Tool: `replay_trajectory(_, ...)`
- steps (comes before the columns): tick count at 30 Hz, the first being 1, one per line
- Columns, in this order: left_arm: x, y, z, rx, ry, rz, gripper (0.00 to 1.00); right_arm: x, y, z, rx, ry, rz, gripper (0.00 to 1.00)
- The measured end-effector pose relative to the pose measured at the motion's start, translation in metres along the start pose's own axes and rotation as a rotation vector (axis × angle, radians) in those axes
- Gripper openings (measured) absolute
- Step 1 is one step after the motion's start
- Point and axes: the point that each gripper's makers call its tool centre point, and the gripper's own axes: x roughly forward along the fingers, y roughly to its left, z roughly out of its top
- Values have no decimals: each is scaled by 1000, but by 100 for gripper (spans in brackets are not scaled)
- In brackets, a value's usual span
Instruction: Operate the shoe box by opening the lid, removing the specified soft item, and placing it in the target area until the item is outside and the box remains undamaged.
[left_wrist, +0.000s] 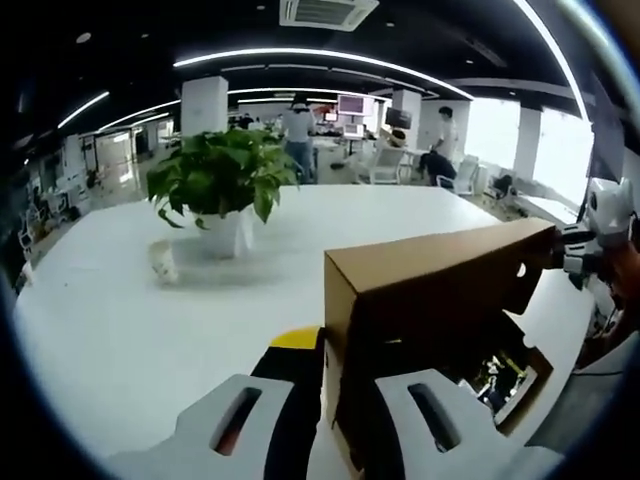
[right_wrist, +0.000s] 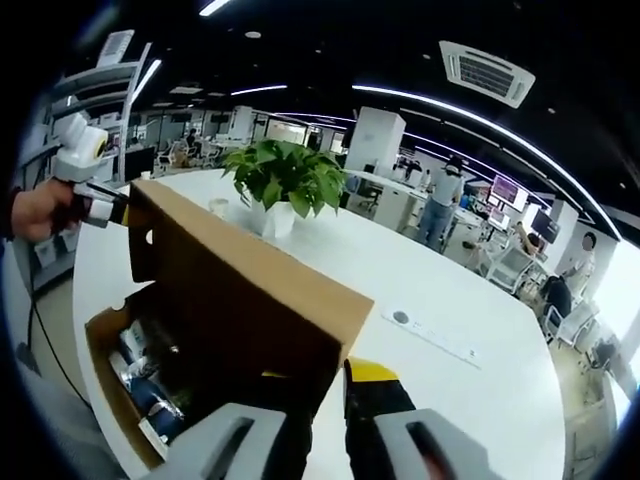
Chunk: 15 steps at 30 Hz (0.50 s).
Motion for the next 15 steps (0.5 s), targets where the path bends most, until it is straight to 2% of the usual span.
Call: replay_trajectory(15,18,10,2,-16,15,-9,6,10,-4,0,2,18,15,5)
